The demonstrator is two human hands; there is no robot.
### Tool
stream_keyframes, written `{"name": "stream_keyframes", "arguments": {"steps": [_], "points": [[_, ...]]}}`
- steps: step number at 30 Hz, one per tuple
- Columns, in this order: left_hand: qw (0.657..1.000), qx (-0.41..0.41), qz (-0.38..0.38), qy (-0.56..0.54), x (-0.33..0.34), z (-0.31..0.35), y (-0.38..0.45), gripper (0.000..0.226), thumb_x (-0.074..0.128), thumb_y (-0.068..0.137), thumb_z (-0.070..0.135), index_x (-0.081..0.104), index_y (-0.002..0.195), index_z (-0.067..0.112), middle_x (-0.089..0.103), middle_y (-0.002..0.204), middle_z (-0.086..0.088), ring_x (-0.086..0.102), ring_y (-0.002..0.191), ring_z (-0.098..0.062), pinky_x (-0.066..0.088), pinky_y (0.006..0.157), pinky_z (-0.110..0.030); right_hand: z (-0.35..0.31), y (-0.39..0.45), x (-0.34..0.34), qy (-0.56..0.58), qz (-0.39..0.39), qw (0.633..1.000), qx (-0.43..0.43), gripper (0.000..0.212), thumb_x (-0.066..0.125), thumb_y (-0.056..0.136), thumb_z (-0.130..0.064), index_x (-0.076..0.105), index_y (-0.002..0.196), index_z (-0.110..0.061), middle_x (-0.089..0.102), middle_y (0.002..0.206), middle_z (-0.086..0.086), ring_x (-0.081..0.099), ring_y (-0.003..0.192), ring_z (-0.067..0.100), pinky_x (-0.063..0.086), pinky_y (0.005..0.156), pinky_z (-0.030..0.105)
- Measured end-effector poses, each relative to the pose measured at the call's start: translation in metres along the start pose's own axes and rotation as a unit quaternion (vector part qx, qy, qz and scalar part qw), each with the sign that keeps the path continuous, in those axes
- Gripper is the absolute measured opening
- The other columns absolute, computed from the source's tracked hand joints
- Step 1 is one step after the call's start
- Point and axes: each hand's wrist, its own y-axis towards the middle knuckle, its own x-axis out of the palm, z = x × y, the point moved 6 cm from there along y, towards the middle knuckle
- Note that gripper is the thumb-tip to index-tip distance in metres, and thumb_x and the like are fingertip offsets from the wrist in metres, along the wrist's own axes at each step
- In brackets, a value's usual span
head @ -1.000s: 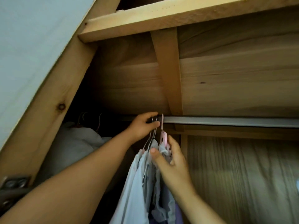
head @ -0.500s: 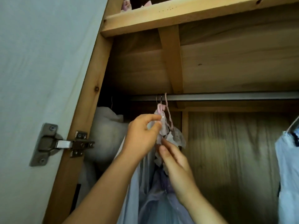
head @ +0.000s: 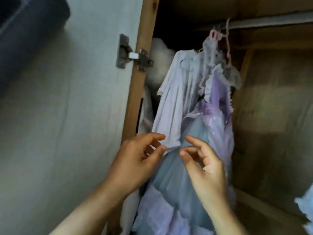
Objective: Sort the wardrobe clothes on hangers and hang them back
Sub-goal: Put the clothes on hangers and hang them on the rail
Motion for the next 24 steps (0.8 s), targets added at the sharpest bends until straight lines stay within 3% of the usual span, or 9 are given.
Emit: {"name": "stream_keyframes", "arguments": {"steps": [3, 6, 9, 12, 16, 19, 21, 24], "points": [[0.995, -0.083, -0.009, 0.058, -0.028, -0.018, -0.062, 0.019, 0.059, 0.078, 0.039, 0.067, 0.095, 0.039, 0.067, 0.085, 0.019, 0.063, 0.070, 0.002, 0.045, 0.063, -0.008, 0.010, -0.048, 0.036, 0.049, -0.070, 0.996, 0.027, 0.031, 0.068, 0.075, -0.022, 0.066, 0.105, -0.030, 0.070, 0.077, -0.008, 0.064, 0.073, 0.003, 0.046, 0.073, 0.011], [0.977, -0.164, 0.000, 0.137, -0.067, -0.029, -0.132, 0.024, 0.059, 0.078, 0.038, 0.069, 0.100, 0.036, 0.065, 0.088, 0.024, 0.063, 0.068, 0.002, 0.046, 0.061, -0.010, 0.013, -0.098, 0.086, 0.100, -0.161, 0.981, 0.048, 0.034, 0.065, 0.072, -0.040, 0.065, 0.106, -0.038, 0.068, 0.071, -0.011, 0.062, 0.068, 0.000, 0.046, 0.071, 0.010], [0.945, -0.252, 0.044, 0.203, -0.112, -0.031, -0.205, 0.029, 0.056, 0.076, 0.050, 0.068, 0.099, 0.037, 0.063, 0.090, 0.025, 0.061, 0.066, -0.001, 0.044, 0.059, -0.009, 0.000, -0.147, 0.139, 0.140, -0.268, 0.952, 0.049, 0.033, 0.060, 0.070, -0.047, 0.063, 0.103, -0.046, 0.064, 0.068, -0.018, 0.059, 0.061, -0.003, 0.043, 0.062, 0.007], [0.903, -0.322, 0.090, 0.269, -0.160, -0.018, -0.279, 0.037, 0.047, 0.072, 0.057, 0.068, 0.097, 0.040, 0.062, 0.091, 0.026, 0.061, 0.066, 0.000, 0.042, 0.059, -0.007, -0.027, -0.193, 0.187, 0.187, -0.344, 0.919, 0.038, 0.027, 0.059, 0.072, -0.044, 0.065, 0.098, -0.040, 0.065, 0.071, -0.021, 0.061, 0.068, -0.004, 0.042, 0.067, 0.005], [0.816, -0.405, 0.145, 0.386, -0.224, 0.021, -0.379, 0.038, 0.043, 0.075, 0.058, 0.054, 0.110, 0.046, 0.061, 0.093, 0.030, 0.061, 0.066, 0.004, 0.048, 0.063, -0.015, -0.077, -0.262, 0.247, 0.252, -0.452, 0.856, 0.007, 0.023, 0.060, 0.075, -0.041, 0.069, 0.093, -0.031, 0.067, 0.074, -0.017, 0.063, 0.069, -0.002, 0.042, 0.068, 0.005], [0.735, -0.471, 0.216, 0.437, -0.268, 0.060, -0.450, 0.039, 0.043, 0.075, 0.056, 0.067, 0.100, 0.040, 0.060, 0.089, 0.031, 0.060, 0.068, 0.008, 0.047, 0.064, -0.014, -0.118, -0.305, 0.283, 0.283, -0.504, 0.815, -0.030, 0.027, 0.059, 0.076, -0.041, 0.064, 0.101, -0.033, 0.066, 0.077, -0.013, 0.061, 0.067, -0.003, 0.041, 0.066, 0.004], [0.676, -0.511, 0.246, 0.470, -0.291, 0.087, -0.495, 0.037, 0.043, 0.076, 0.055, 0.068, 0.100, 0.041, 0.061, 0.082, 0.029, 0.058, 0.072, 0.011, 0.046, 0.064, -0.014, -0.148, -0.334, 0.308, 0.302, -0.537, 0.786, -0.042, 0.029, 0.058, 0.076, -0.042, 0.063, 0.103, -0.035, 0.066, 0.079, -0.014, 0.061, 0.067, -0.004, 0.041, 0.064, 0.004], [0.595, -0.575, 0.262, 0.498, -0.317, 0.120, -0.555, 0.020, 0.059, 0.086, 0.042, 0.065, 0.104, 0.042, 0.058, 0.080, 0.031, 0.055, 0.083, 0.013, 0.048, 0.068, -0.018, -0.194, -0.372, 0.341, 0.325, -0.574, 0.748, -0.081, 0.031, 0.057, 0.076, -0.041, 0.060, 0.107, -0.035, 0.064, 0.084, -0.021, 0.060, 0.069, -0.007, 0.039, 0.063, 0.002]]}}
